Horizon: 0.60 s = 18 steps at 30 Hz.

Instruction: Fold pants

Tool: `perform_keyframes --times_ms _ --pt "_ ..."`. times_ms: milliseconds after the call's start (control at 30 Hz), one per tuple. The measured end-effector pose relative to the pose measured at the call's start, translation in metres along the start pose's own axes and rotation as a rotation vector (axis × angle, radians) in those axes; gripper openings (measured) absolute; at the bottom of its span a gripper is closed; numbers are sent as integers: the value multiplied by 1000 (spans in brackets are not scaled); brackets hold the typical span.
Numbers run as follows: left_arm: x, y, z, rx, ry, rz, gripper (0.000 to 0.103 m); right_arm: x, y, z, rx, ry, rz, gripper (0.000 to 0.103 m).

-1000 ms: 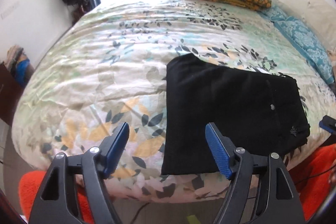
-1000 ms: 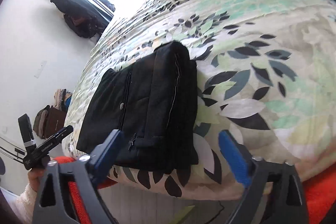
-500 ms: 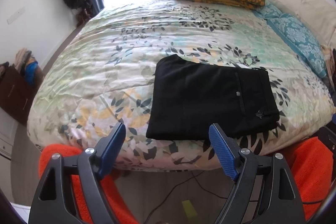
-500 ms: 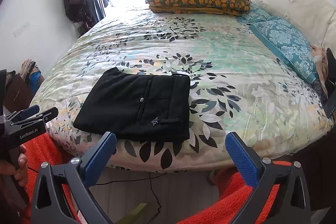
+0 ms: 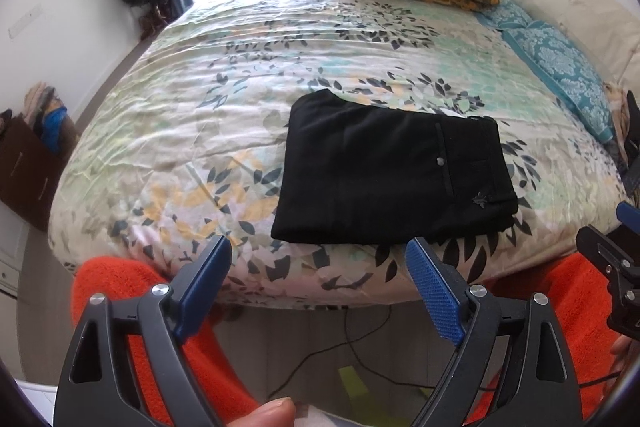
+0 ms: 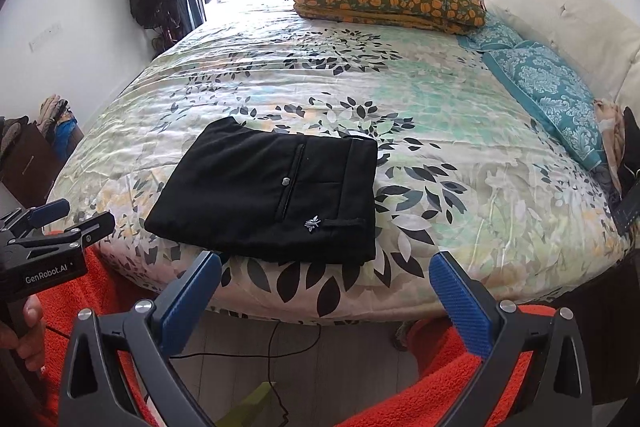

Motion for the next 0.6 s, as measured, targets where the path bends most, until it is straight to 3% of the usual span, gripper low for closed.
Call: perform_keyframes --times_ms 133,367,500,600 --pt "0 15 1 -23 -6 13 91 6 5 5 12 13 1 103" --pt "5 30 4 -29 -68 152 91 12 13 0 97 82 43 103" --pt "2 30 2 10 -51 101 91 13 23 0 100 146 25 103" --pt "-2 31 1 1 -33 44 91 13 27 4 77 106 16 103"
Point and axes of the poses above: each gripper's, at about its wrist camera, not at the fingertips, and y roughly against the way its jaws point, x to its left, z to its top, the point moved 3 cm from there along -y, roughly the way its jaws point, and after that the axes turned 4 degrees about -x, right-handed, at the moved point
